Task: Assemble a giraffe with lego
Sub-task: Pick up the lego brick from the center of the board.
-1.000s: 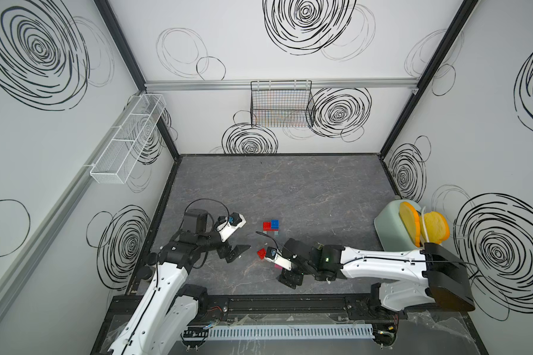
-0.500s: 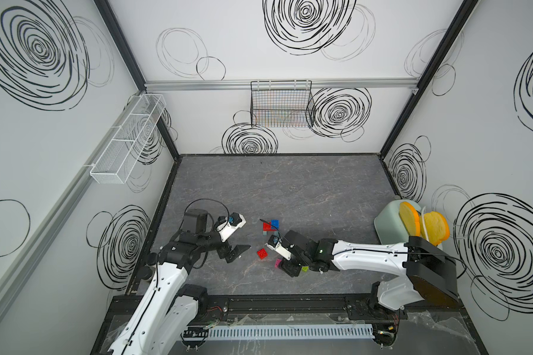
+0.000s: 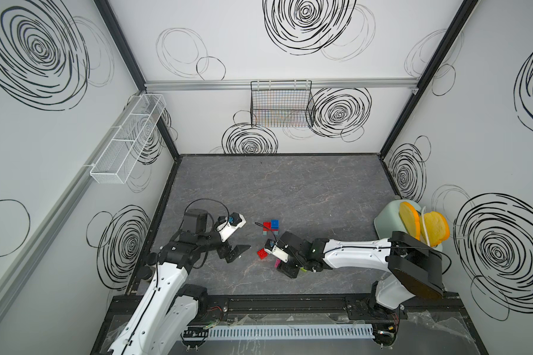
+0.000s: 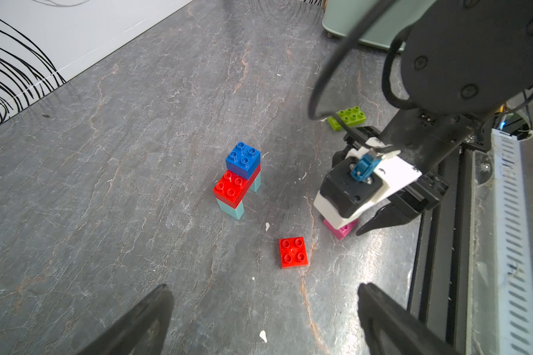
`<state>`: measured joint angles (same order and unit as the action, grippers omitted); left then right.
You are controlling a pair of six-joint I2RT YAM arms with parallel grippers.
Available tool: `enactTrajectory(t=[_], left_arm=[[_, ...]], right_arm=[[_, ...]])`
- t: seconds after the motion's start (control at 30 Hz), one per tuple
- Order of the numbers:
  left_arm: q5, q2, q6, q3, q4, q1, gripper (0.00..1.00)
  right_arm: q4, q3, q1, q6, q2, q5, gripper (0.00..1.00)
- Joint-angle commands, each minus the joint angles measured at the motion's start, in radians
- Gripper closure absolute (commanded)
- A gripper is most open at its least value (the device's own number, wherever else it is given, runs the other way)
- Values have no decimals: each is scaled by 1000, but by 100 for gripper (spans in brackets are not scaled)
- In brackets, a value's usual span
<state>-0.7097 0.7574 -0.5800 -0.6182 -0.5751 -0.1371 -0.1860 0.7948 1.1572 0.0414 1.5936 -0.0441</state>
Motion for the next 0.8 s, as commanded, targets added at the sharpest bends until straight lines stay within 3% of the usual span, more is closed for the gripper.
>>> enactTrajectory(t=[0.0,0.5,0.77], left_arm=[[-25,-1,-8,5,24,7,2],[-19,-2,-4,5,23,8,2],[-20,-6,-10,8,21,8,2]], right_arm=[[9,26,5,-18,17,-8,47],[-40,39,-3,-46,24,-18,74],[-101,64,-60,-118,-63,-46,77]])
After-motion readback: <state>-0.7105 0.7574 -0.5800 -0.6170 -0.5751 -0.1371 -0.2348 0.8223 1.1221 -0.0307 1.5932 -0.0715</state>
